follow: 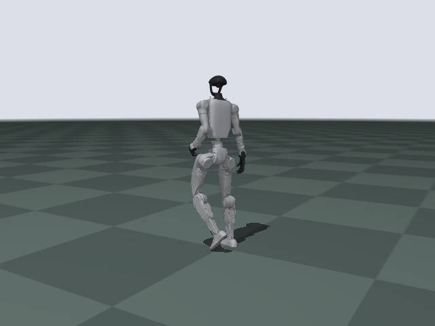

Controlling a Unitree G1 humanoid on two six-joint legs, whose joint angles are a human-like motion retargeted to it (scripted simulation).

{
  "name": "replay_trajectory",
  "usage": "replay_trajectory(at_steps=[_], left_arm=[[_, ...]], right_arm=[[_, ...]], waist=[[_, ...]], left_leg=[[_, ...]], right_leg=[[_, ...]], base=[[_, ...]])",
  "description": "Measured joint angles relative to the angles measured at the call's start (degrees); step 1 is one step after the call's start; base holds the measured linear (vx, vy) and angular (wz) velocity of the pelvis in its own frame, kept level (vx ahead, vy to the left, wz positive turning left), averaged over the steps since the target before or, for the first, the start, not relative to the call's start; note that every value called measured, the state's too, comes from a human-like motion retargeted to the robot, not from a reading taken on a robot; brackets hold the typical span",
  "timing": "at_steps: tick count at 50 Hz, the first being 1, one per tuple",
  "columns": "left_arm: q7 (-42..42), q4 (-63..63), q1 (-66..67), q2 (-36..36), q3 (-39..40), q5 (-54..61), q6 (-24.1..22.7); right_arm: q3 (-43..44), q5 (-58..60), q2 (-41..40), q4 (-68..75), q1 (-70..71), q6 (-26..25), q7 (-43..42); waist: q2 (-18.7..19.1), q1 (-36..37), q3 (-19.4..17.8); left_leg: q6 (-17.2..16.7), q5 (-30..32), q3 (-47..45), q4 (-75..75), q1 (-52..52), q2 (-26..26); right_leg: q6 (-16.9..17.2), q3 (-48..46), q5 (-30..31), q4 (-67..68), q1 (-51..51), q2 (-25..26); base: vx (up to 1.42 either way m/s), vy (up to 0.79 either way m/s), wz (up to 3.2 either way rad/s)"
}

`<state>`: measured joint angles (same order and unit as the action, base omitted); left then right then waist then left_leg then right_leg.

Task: Walk run

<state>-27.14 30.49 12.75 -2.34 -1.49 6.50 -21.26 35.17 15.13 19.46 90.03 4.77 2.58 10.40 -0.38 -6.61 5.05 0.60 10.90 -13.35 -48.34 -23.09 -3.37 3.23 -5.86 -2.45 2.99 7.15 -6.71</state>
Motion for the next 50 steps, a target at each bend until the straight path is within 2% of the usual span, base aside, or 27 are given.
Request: replay_trajectory(at_steps=[3,5,8,10,12,14,17,18,20,22,23,27,30,32,38,40,42,43,45,47,48,50], left_arm=[[0.35,-0.32,0.01,-0.14,-0.74,0.36,-0.08],[0.25,-0.30,0.12,-0.54,-0.98,0.47,-0.01],[1.16,-0.68,0.89,-0.97,-0.95,0.41,-0.42],[2.04,-0.75,1.26,-1.44,-0.50,0.11,-0.74],[2.58,-0.55,1.74,-1.99,0.43,-0.05,-0.65],[2.86,-0.15,2.32,-2.49,1.92,-0.02,-0.34],[3.10,0.67,3.06,-2.86,3.83,-0.02,-0.05],[3.15,1.12,2.89,-2.83,4.33,0.09,0.08],[3.58,1.53,2.35,-2.78,4.86,0.34,0.66],[4.41,0.71,2.24,-2.21,3.53,0.36,0.31],[4.42,0.19,2.01,-1.95,2.88,0.26,-0.08],[2.00,-0.16,-2.14,-1.11,1.62,0.38,-0.16],[1.96,-0.93,-4.96,0.20,-0.39,0.61,-0.65],[2.03,-2.00,-6.13,0.96,-1.44,0.57,-1.10],[0.72,-4.54,-8.53,2.09,-2.20,1.42,-1.50],[0.86,-4.94,-8.58,2.43,-2.32,1.84,-1.65],[1.11,-5.00,-7.83,2.42,-2.15,1.93,-1.88],[1.22,-4.86,-7.24,2.30,-1.94,1.91,-2.01],[1.37,-4.27,-5.55,1.96,-1.52,1.82,-2.30],[1.50,-3.53,-3.27,1.40,-1.31,1.84,-2.58],[1.55,-3.27,-1.88,1.24,-1.47,1.88,-2.74],[1.20,-2.72,0.97,0.84,-1.30,1.72,-3.00]], right_arm=[[-3.45,3.01,2.03,-5.22,2.16,0.72,-1.28],[-5.36,5.79,3.54,-8.22,3.41,1.02,-3.37],[-6.65,10.73,4.71,-11.24,5.36,1.18,-7.10],[-7.51,13.13,4.81,-12.52,6.68,0.80,-9.03],[-8.34,14.03,4.11,-13.20,7.39,0.70,-9.52],[-9.23,14.60,2.40,-13.48,7.44,1.40,-9.31],[-9.27,16.83,-1.07,-13.27,5.69,3.81,-8.78],[-8.85,18.07,-2.43,-13.04,4.61,4.39,-8.87],[-9.00,19.67,-4.92,-12.20,1.86,5.15,-9.89],[-9.32,20.73,-6.67,-10.22,-1.42,5.74,-10.96],[-9.38,21.12,-7.15,-8.89,-3.02,5.72,-10.93],[-9.28,20.80,-8.83,-3.62,-8.93,4.41,-8.84],[-8.78,18.75,-10.91,0.66,-13.38,5.45,-7.92],[-9.47,17.21,-12.28,2.98,-15.93,5.97,-6.31],[-11.15,18.05,-15.41,6.57,-19.76,7.01,-2.16],[-12.05,19.40,-15.58,6.79,-19.90,7.37,-1.41],[-12.66,21.17,-15.19,6.42,-19.87,7.29,-1.83],[-12.93,21.95,-14.80,6.14,-19.76,7.04,-2.45],[-13.20,22.92,-13.69,5.56,-19.34,6.12,-4.28],[-12.22,23.50,-12.29,4.54,-18.51,4.75,-6.68],[-11.40,23.56,-11.82,3.74,-18.26,4.30,-7.99],[-9.91,22.80,-11.26,1.74,-17.75,3.92,-10.65]], waist=[[-0.20,3.61,0.08],[0.22,5.19,-0.02],[0.37,6.34,0.06],[0.31,6.23,0.38],[-0.54,5.82,0.85],[-2.53,7.77,0.89],[-4.58,9.77,1.63],[-4.58,9.52,1.94],[-3.08,8.66,2.09],[0.84,6.31,2.01],[2.57,5.46,1.90],[6.93,3.08,1.07],[8.42,2.49,0.75],[8.73,0.57,0.46],[6.40,-4.54,-2.21],[5.52,-5.33,-3.46],[5.48,-5.76,-4.27],[5.67,-5.78,-4.52],[6.29,-5.77,-4.38],[6.03,-6.41,-3.22],[6.09,-7.93,-2.73],[7.54,-9.63,-1.52]], left_leg=[[4.18,-6.14,-2.87,8.76,-5.09,1.84],[7.16,-7.59,-3.03,17.78,-7.26,1.68],[9.17,-9.53,-13.14,32.15,-7.49,3.74],[10.68,-11.93,-16.24,40.00,-7.57,1.30],[13.42,-12.32,-18.17,43.88,-6.57,0.07],[14.40,-10.77,-22.24,43.04,-4.19,1.59],[14.40,-11.42,-23.02,40.41,-1.59,2.26],[14.40,-13.39,-17.49,38.87,-2.49,1.40],[14.40,-15.76,-15.81,36.92,-1.33,2.32],[14.40,-17.43,-13.36,37.45,2.35,3.48],[14.40,-18.07,-11.86,37.99,4.14,3.83],[14.31,-19.28,-3.65,39.50,8.67,2.29],[13.69,-19.71,0.81,41.56,12.63,1.03],[13.53,-19.94,5.63,42.07,14.68,-0.57],[13.67,-20.94,17.73,41.64,21.59,-7.16],[13.09,-21.03,20.55,41.57,24.73,-8.51],[11.72,-20.34,22.79,41.52,27.73,-8.68],[10.81,-19.82,23.53,41.40,29.16,-8.49],[8.54,-17.57,24.38,40.78,31.52,-7.99],[4.82,-12.25,24.87,38.75,32.47,-8.53],[2.22,-8.31,25.18,36.65,32.65,-8.14],[-4.91,3.10,24.18,30.30,30.91,-6.15]], right_leg=[[-0.46,-3.30,-1.72,-1.37,-3.08,1.88],[-0.50,-6.31,-3.16,-2.08,-5.42,3.21],[-0.77,-7.58,-5.45,-2.42,-8.46,5.38],[-0.85,-10.30,-6.35,-2.61,-10.32,6.20],[-0.91,-12.16,-6.42,-2.18,-12.03,6.36],[-0.70,-10.75,-4.74,-0.78,-14.01,5.92],[3.30,-10.49,3.32,3.03,-16.13,4.56],[4.89,-11.26,8.73,4.99,-16.18,4.48],[8.70,-6.07,20.35,10.55,-15.19,5.85],[6.07,-7.61,27.53,18.91,-12.65,9.41],[5.08,-7.63,29.11,23.73,-10.79,11.10],[4.22,-1.78,18.13,39.10,-0.59,14.86],[1.05,-0.63,11.54,39.85,4.72,12.97],[-0.74,-0.44,9.12,35.81,7.83,10.15],[1.39,8.99,7.76,13.58,13.88,5.48],[1.02,13.70,5.60,6.74,15.52,5.09],[3.72,17.30,3.44,0.62,16.16,5.52],[5.35,17.88,2.39,-1.56,16.24,5.56],[5.26,15.86,3.10,-3.12,16.03,5.95],[5.84,14.02,6.19,-0.17,15.34,6.37],[6.73,9.60,7.98,1.90,15.22,4.81],[4.58,17.04,5.91,4.46,13.31,6.41]], base=[[0.55,-0.15,0.58],[0.67,-0.12,0.83],[0.60,-0.12,0.78],[0.77,-0.11,0.88],[0.92,-0.19,0.53],[0.94,-0.21,-0.49],[1.04,-0.09,-0.31],[0.98,0.02,0.48],[0.87,0.17,1.07],[0.97,0.20,1.80],[0.83,0.18,1.93],[0.78,0.14,1.88],[0.69,0.02,1.75],[0.67,-0.05,2.16],[0.77,-0.15,1.94],[0.89,-0.25,1.33],[0.88,-0.24,1.00],[0.89,-0.24,0.75],[1.01,-0.27,0.64],[1.05,-0.24,1.06],[1.03,-0.25,1.63],[0.93,-0.25,1.64]])
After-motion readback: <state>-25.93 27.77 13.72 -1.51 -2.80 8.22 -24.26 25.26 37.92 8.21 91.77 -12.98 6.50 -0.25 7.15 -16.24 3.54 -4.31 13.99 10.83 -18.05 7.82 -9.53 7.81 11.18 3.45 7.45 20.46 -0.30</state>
